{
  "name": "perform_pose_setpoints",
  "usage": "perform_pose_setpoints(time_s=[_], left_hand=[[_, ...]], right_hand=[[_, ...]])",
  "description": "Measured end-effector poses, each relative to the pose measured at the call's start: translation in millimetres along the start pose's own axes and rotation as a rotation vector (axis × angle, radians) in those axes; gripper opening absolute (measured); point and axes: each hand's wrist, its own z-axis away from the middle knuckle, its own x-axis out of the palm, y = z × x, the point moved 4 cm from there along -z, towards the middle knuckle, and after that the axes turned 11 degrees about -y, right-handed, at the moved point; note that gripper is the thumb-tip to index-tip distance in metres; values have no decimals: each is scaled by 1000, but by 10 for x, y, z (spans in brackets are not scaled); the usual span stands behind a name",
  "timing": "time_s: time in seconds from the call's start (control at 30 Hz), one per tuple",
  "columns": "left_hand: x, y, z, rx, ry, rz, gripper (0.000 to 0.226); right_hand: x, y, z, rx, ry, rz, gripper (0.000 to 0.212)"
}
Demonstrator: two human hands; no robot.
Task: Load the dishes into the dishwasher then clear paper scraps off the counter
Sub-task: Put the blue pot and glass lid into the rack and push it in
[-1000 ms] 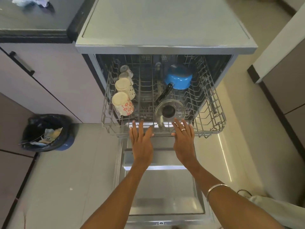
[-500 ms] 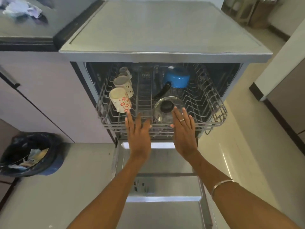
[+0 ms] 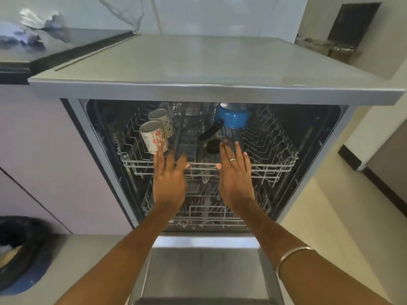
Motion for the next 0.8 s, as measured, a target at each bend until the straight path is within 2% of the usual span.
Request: perform_pose_setpoints(time_s=[0.3, 0.47, 0.63, 0.73, 0.77, 0.8], left_hand=[[190, 129, -146, -7, 101, 6, 65], [197, 135, -122, 25, 98, 1, 65], [105, 122, 39, 21, 240, 209, 62], [382, 162, 644, 237, 328, 262, 59], [549, 196, 867, 333, 274, 232, 58], [739, 226, 1039, 389, 160, 182, 62]], right_hand=[[21, 208, -150, -39, 46, 131, 58], [42, 202, -131, -30, 64, 125, 58], [-45, 101, -40, -106, 162, -19, 56], [72, 108, 312, -230, 251, -225, 54], [229, 109, 466, -288, 232, -235, 54], [419, 97, 595, -333, 146, -211, 56]])
